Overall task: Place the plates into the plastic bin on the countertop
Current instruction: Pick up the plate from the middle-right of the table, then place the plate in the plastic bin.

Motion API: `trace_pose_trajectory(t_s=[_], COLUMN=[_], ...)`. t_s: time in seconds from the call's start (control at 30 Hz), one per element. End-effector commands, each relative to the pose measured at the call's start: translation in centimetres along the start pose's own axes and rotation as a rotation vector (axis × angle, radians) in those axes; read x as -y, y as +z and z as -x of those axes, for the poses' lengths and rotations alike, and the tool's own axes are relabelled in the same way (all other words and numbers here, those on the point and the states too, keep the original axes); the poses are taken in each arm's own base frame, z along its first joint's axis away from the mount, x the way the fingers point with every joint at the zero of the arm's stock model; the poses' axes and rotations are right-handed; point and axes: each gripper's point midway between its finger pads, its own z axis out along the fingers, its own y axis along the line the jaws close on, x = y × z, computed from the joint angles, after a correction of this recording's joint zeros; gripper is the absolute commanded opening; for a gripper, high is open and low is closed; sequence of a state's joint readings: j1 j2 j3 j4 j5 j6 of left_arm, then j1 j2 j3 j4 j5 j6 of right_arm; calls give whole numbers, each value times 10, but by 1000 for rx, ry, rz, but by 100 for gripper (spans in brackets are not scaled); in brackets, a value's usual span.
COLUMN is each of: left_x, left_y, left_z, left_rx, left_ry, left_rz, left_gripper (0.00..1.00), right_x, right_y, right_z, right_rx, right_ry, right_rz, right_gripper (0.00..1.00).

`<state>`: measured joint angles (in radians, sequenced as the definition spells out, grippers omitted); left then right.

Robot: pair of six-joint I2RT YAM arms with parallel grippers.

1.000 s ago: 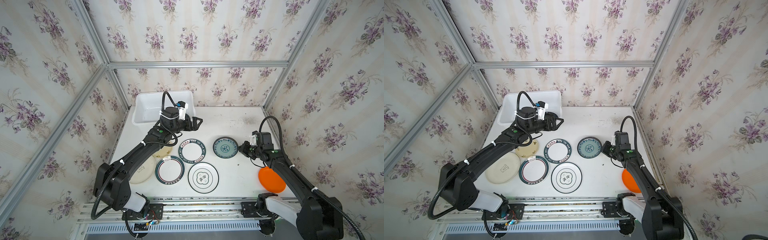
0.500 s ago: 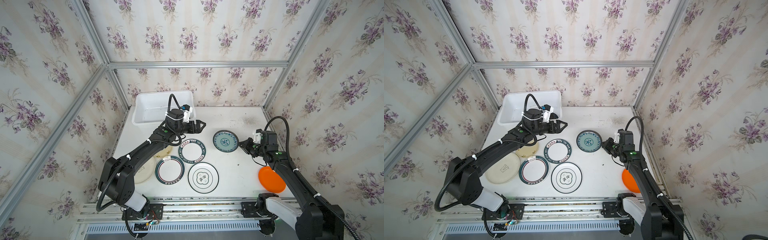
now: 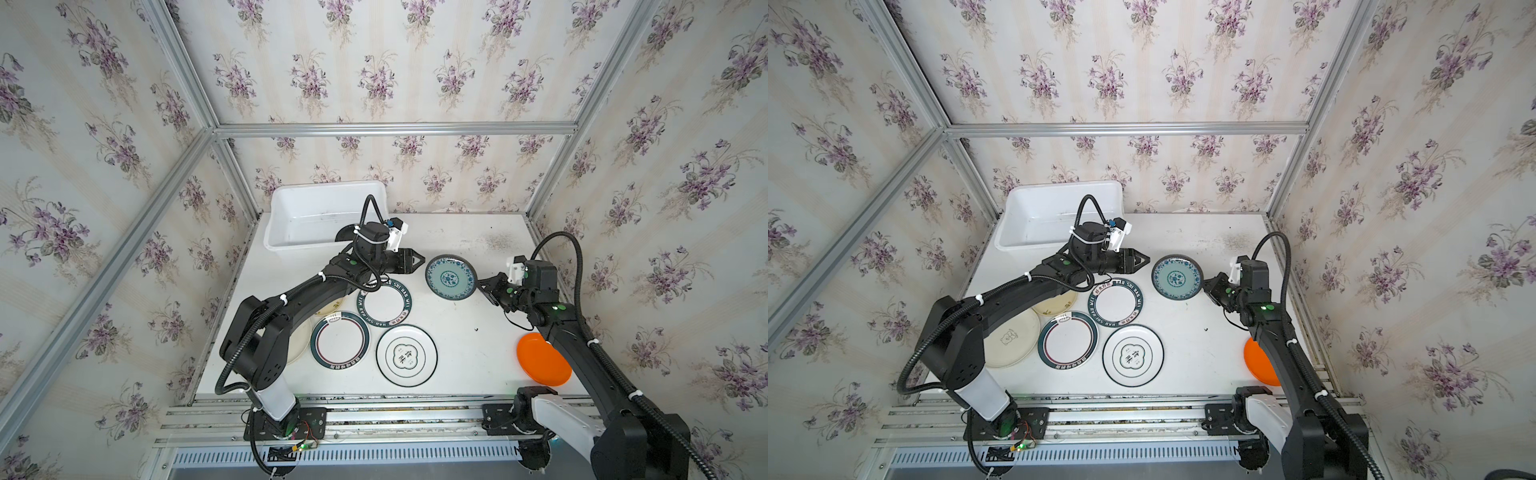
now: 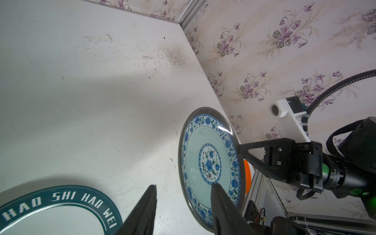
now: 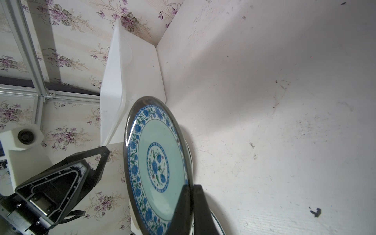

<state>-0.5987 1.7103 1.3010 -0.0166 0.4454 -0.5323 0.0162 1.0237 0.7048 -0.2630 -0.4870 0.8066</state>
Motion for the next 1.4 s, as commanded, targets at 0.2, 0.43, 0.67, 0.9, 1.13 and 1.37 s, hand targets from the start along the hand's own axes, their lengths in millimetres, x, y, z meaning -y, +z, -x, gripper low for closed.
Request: trace_pose_trajectory(t_s=[0.2, 0.43, 0.67, 0.9, 1.13, 1.37], left_x=[13, 20, 18, 19, 10, -7], left_y=[16, 31, 38, 40, 37, 14], left_z=[-5, -13, -17, -12, 0, 40], left_rx=[-29, -66, -81, -82, -79, 7], left_ry=[-4, -6, -19, -19, -19, -16], left_rz=[-61, -87, -82, -81, -41, 5], left_gripper=[43, 38, 21, 0, 0, 0], right_x=[-19, -24, -25, -28, -36, -33], right_y=[-8, -6, -8, -13, -18, -18], right_z=[9, 7, 6, 4, -2, -3], right_rx=[49, 38, 34, 28, -8, 9], right_ry=[-41, -32, -49, -78, -122, -144], right_rz=[93, 127, 126, 133, 158, 160], right_gripper=[0, 0, 0, 0, 70, 89])
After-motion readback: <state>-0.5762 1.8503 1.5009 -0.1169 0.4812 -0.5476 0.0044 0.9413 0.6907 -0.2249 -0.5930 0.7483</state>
